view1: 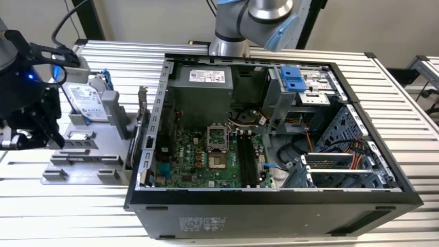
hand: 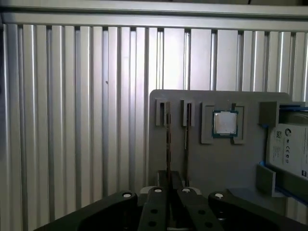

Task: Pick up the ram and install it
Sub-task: 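Pick up the ram and move it above insertion slot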

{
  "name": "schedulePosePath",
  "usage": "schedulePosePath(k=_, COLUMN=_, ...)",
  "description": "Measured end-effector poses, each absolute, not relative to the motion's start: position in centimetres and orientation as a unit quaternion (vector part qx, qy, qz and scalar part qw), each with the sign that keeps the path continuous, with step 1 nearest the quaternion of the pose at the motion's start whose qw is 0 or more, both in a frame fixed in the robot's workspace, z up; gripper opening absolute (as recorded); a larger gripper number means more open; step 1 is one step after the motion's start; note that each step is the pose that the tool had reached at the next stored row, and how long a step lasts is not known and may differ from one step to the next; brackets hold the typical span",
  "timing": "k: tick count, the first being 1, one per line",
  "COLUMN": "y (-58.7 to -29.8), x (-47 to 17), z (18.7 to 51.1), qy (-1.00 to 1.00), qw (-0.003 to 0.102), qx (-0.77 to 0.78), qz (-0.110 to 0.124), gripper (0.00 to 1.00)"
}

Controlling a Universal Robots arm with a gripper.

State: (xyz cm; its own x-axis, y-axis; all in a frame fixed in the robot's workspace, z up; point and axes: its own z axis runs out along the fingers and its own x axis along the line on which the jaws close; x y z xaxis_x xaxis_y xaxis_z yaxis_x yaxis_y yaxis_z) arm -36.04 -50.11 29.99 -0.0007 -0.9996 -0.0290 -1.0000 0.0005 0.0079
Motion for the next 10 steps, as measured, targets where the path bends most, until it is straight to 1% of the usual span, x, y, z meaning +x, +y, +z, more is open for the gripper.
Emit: schedulePosePath(k=10, y=-50.1, x=-36.0, z=31.6, qy=0.707, qw=0.007, qx=-0.707, qz=0.013, gripper=0.0)
